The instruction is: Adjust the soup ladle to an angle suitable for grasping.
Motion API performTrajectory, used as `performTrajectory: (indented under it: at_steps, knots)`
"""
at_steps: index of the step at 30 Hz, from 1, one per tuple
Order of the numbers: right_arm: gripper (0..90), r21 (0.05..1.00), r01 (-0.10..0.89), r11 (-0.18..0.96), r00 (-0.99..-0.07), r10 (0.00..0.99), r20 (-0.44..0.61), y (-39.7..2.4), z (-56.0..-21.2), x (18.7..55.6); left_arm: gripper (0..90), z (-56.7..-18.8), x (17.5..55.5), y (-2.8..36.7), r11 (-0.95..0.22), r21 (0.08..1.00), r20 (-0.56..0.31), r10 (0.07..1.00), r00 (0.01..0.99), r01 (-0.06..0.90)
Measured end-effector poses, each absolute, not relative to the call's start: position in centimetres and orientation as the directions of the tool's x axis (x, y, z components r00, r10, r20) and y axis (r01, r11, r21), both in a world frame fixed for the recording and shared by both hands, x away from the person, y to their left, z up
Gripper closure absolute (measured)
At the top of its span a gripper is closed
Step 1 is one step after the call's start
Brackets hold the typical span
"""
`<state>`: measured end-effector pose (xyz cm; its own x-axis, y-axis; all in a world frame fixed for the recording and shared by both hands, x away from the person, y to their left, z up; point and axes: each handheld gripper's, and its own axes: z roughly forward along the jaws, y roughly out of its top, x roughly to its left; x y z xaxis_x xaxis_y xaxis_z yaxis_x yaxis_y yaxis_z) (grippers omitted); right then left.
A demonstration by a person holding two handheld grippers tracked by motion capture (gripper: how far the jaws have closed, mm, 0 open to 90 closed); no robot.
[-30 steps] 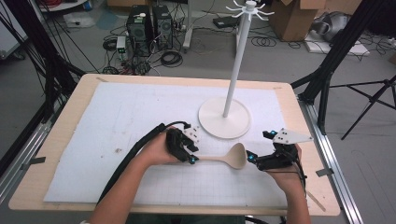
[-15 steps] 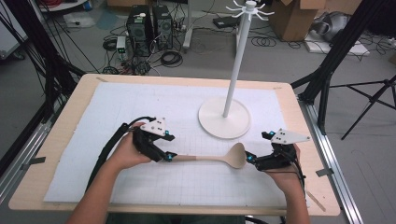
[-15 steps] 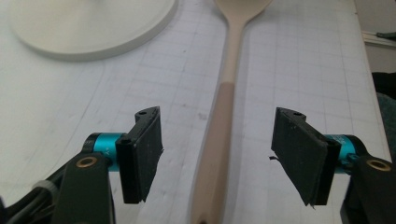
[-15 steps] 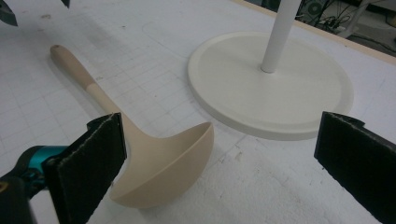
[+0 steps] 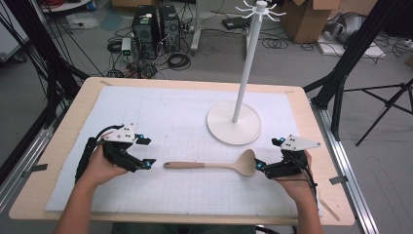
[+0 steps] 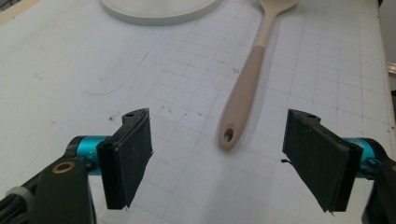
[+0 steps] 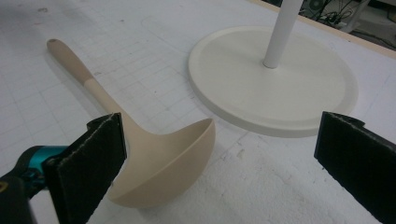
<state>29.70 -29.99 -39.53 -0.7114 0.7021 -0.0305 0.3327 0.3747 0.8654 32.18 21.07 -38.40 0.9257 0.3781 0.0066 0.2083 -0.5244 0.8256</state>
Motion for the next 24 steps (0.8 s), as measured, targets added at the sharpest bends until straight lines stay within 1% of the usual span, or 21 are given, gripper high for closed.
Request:
performTrajectory:
  at_steps: [5,9,13,18,24]
  knots:
    - [1.0,0.862,0.332,0.383,-0.714,0.699,-0.035,-29.9,-39.7,29.8,17.1,-39.0,31.9,22.0,-0.497,0.839,0.001,0.411,0.912,0.223]
    - [0.9,0.858,0.341,0.384,-0.716,0.698,-0.028,-29.8,-39.8,29.9,14.4,-39.1,32.0,22.4,-0.499,0.837,0.001,0.41,0.912,0.224]
    - [0.9,0.858,0.34,0.385,-0.718,0.695,-0.027,-29.8,-39.9,30.0,13.4,-39.1,31.8,23.1,-0.497,0.839,0.005,0.414,0.91,0.221]
    - [0.9,0.866,0.336,0.37,-0.715,0.699,-0.021,-30.1,-39.7,29.9,12.1,-38.7,31.7,24.0,-0.495,0.837,0.026,0.462,0.887,0.233]
    - [0.9,0.865,0.335,0.373,-0.716,0.697,-0.023,-30.0,-39.7,29.9,10.0,-38.5,31.6,24.9,-0.482,0.844,0.029,0.476,0.879,0.234]
